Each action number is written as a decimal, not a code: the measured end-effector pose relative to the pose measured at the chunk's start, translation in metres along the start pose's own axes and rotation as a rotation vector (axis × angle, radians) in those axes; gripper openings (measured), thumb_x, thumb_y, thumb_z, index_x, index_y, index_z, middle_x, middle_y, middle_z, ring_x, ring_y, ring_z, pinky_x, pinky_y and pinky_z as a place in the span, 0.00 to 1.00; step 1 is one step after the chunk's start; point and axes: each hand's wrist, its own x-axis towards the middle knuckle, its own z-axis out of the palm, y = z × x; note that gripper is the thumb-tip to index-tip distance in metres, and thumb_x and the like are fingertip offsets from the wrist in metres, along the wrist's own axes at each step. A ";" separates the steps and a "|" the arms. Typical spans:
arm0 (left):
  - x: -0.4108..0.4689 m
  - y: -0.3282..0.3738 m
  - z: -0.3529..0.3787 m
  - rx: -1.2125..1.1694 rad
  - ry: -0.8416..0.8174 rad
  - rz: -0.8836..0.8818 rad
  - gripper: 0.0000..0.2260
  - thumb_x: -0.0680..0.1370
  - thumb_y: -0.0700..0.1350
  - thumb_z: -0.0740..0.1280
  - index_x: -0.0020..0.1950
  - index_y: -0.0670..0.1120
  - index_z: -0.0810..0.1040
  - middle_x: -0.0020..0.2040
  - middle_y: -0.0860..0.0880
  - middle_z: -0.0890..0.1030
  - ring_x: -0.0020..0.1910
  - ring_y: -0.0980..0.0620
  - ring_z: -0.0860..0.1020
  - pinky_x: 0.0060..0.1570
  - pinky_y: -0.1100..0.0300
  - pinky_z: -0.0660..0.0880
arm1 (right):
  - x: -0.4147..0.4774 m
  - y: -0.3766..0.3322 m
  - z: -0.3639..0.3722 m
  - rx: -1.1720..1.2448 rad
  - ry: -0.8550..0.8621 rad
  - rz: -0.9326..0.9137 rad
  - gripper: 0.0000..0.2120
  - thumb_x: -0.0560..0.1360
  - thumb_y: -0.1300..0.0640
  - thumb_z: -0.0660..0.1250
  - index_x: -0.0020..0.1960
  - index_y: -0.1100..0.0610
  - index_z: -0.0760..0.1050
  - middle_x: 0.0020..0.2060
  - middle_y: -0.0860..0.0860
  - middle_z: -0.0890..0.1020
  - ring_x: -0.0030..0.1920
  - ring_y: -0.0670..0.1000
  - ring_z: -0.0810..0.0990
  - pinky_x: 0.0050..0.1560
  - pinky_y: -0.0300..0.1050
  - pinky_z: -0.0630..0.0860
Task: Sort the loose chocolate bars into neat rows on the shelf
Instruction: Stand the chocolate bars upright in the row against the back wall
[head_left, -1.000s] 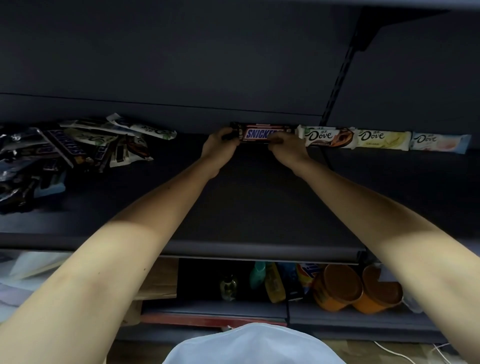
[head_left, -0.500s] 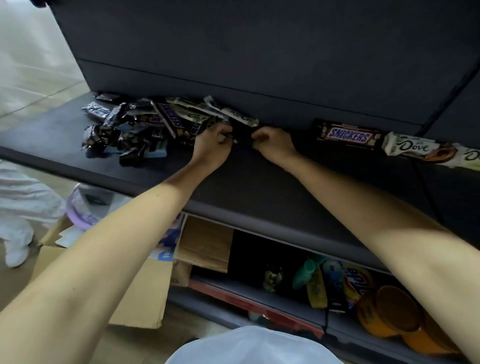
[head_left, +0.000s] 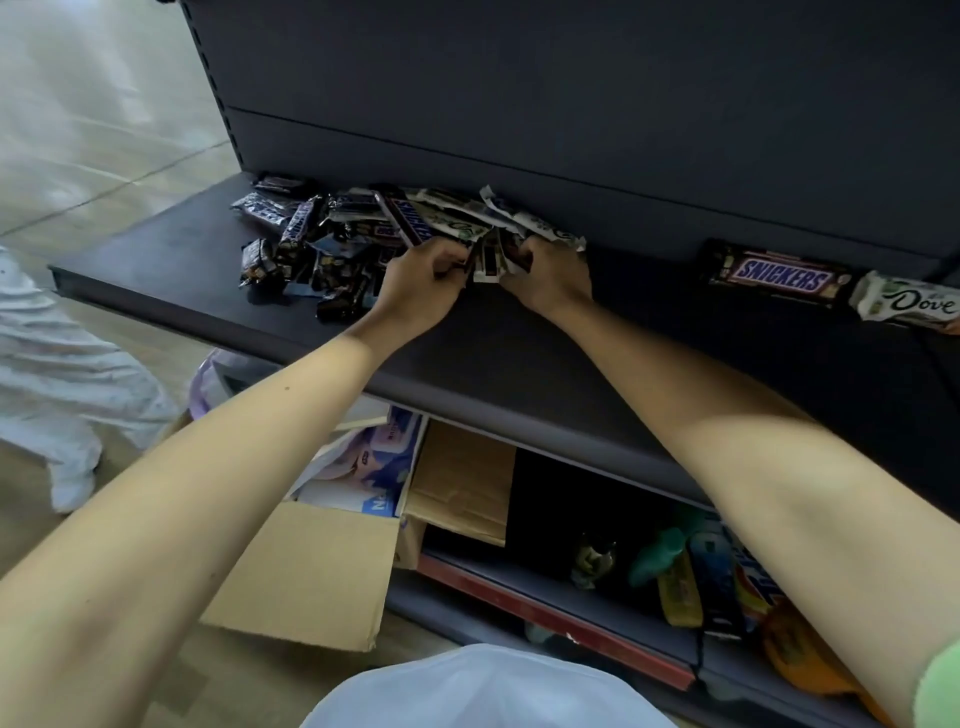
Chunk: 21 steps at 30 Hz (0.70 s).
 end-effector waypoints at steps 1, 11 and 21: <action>0.001 -0.002 0.000 -0.005 -0.009 0.003 0.13 0.78 0.39 0.61 0.62 0.44 0.76 0.61 0.48 0.78 0.62 0.53 0.74 0.56 0.68 0.66 | 0.000 -0.001 -0.001 0.026 -0.003 0.004 0.18 0.73 0.51 0.68 0.60 0.57 0.74 0.58 0.53 0.78 0.58 0.54 0.76 0.51 0.41 0.71; 0.014 0.007 0.014 -0.508 -0.034 -0.296 0.08 0.77 0.37 0.60 0.44 0.46 0.77 0.44 0.51 0.78 0.47 0.53 0.77 0.52 0.61 0.75 | -0.020 0.000 -0.017 0.719 0.086 0.291 0.05 0.71 0.59 0.70 0.46 0.52 0.80 0.52 0.48 0.81 0.50 0.44 0.77 0.48 0.33 0.72; 0.004 0.041 0.033 -1.250 -0.202 -0.679 0.06 0.80 0.44 0.61 0.47 0.41 0.73 0.44 0.43 0.79 0.41 0.51 0.79 0.42 0.60 0.77 | -0.080 0.000 -0.050 0.857 0.162 0.082 0.14 0.69 0.66 0.69 0.36 0.47 0.76 0.39 0.43 0.77 0.40 0.40 0.75 0.44 0.31 0.72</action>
